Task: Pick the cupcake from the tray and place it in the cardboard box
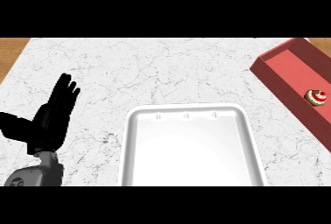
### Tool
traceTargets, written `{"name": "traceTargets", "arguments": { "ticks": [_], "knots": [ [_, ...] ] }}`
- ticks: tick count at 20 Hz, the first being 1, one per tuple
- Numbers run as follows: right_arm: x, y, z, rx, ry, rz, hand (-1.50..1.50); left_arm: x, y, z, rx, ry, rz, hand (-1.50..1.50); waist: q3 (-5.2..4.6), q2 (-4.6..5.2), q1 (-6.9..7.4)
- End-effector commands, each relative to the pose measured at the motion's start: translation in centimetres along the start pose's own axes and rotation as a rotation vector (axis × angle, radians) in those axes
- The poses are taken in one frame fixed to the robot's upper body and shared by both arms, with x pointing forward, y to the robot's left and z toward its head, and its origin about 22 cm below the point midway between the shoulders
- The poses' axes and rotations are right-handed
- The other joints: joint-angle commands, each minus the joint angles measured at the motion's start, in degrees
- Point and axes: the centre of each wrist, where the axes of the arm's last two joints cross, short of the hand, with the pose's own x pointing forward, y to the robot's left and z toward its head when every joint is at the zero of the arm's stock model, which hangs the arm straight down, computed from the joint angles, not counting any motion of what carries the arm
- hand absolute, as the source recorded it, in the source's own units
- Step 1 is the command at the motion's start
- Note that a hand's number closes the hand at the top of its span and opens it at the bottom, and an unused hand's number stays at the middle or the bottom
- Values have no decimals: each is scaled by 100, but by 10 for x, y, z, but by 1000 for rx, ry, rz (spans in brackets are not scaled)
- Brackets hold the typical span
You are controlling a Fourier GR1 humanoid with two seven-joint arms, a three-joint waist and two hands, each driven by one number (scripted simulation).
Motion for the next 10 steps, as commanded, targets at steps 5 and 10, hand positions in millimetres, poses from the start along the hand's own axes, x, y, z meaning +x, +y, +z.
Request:
{"name": "traceTargets", "arguments": {
  "ticks": [5,10],
  "knots": [
    [-10,-60,20,-75,-22,-59,-150,12,6,-4,-5,4,7,0,1,8,33],
    [-20,-85,37,-88,-30,-61,-150,15,5,-4,-9,7,0,0,6,21,70]
  ]
}}
